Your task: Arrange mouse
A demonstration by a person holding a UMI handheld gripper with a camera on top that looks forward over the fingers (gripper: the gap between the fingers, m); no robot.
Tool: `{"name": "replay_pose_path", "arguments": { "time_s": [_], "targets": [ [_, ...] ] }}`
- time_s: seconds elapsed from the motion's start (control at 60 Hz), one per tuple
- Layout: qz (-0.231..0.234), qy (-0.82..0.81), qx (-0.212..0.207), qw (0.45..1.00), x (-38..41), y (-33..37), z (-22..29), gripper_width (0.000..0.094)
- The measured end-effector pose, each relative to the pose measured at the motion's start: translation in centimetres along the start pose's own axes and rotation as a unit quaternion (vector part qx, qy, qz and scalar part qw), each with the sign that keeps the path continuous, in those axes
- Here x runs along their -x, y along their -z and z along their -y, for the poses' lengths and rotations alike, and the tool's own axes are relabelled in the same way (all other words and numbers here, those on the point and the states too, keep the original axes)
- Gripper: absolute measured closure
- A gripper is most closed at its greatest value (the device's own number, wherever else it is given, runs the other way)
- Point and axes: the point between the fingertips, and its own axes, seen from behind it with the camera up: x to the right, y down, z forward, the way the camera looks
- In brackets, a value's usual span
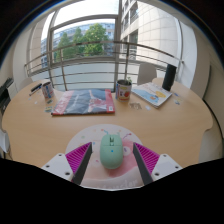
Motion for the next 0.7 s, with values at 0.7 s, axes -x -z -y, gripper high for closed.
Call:
{"name": "replay_pose_path", "arguments": {
  "time_s": [0.7],
  "targets": [
    [0.005, 0.027, 0.006, 1.0, 1.4, 21.6, -5.3, 0.0086]
  ]
}}
